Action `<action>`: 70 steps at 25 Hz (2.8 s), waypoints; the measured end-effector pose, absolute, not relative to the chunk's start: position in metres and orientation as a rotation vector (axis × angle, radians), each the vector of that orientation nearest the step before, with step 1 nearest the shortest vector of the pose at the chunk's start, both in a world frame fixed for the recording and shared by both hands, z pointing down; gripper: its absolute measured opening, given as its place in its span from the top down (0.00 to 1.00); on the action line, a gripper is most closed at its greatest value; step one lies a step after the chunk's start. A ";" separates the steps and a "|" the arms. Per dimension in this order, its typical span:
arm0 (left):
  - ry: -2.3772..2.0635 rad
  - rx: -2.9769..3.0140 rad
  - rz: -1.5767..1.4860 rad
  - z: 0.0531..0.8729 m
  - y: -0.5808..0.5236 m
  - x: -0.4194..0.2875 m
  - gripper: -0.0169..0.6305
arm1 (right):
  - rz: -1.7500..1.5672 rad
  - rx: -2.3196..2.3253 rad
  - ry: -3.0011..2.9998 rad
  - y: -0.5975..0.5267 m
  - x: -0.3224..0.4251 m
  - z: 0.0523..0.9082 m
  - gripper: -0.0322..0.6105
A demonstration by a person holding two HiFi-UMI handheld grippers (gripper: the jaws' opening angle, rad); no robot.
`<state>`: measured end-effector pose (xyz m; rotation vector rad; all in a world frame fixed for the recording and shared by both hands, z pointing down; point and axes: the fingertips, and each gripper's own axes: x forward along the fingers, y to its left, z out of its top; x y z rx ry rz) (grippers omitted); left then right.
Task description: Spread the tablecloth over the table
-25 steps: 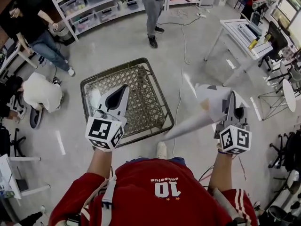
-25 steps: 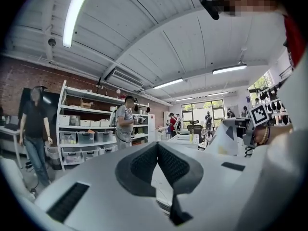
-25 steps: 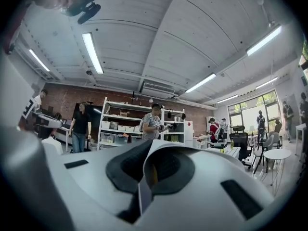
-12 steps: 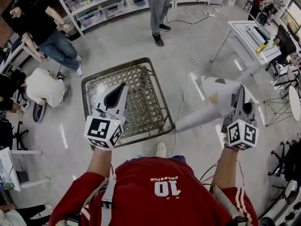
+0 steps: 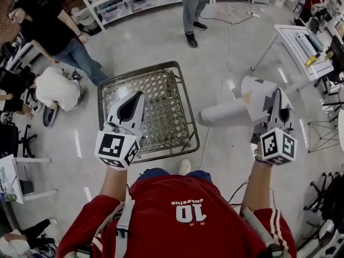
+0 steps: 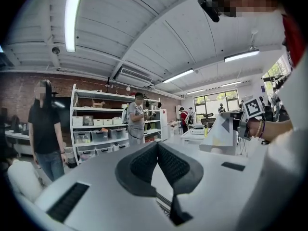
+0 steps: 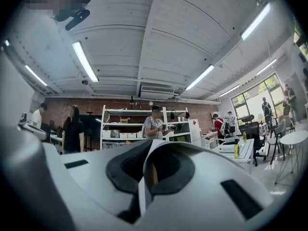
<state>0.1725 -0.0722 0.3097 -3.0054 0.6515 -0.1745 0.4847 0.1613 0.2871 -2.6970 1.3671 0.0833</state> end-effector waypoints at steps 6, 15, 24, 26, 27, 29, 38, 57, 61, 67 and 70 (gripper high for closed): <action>0.732 -2.987 -0.165 0.307 -0.091 0.144 0.96 | 0.073 -2.629 1.425 0.122 0.468 0.286 0.93; 0.809 -2.971 -0.147 0.298 -0.134 0.087 0.96 | 0.044 -2.526 1.627 0.042 0.399 0.284 0.93; 0.869 -2.976 -0.142 0.303 -0.153 0.040 0.96 | -0.010 -2.389 1.786 -0.014 0.330 0.284 0.93; 0.882 -2.974 -0.136 0.302 -0.158 0.029 0.96 | -0.016 -2.351 1.834 -0.028 0.311 0.284 0.93; 0.890 -2.972 -0.132 0.301 -0.161 0.023 0.96 | -0.019 -2.334 1.857 -0.035 0.302 0.285 0.93; 0.908 -2.966 -0.126 0.299 -0.168 0.010 0.96 | -0.027 -2.304 1.896 -0.050 0.284 0.285 0.93; 1.013 -2.933 -0.121 0.299 -0.208 -0.060 0.96 | -0.014 -2.179 2.027 -0.117 0.206 0.283 0.93; 1.199 -2.867 -0.151 0.305 -0.272 -0.201 0.96 | -0.025 -1.841 2.382 -0.251 -0.001 0.296 0.93; 1.227 -2.861 -0.164 0.311 -0.278 -0.224 0.96 | -0.036 -1.779 2.431 -0.265 -0.040 0.303 0.93; 1.274 -2.849 -0.179 0.320 -0.286 -0.257 0.96 | -0.056 -1.662 2.512 -0.291 -0.100 0.313 0.93; 1.303 -2.845 -0.186 0.322 -0.289 -0.281 0.96 | -0.079 -1.616 2.553 -0.303 -0.132 0.320 0.93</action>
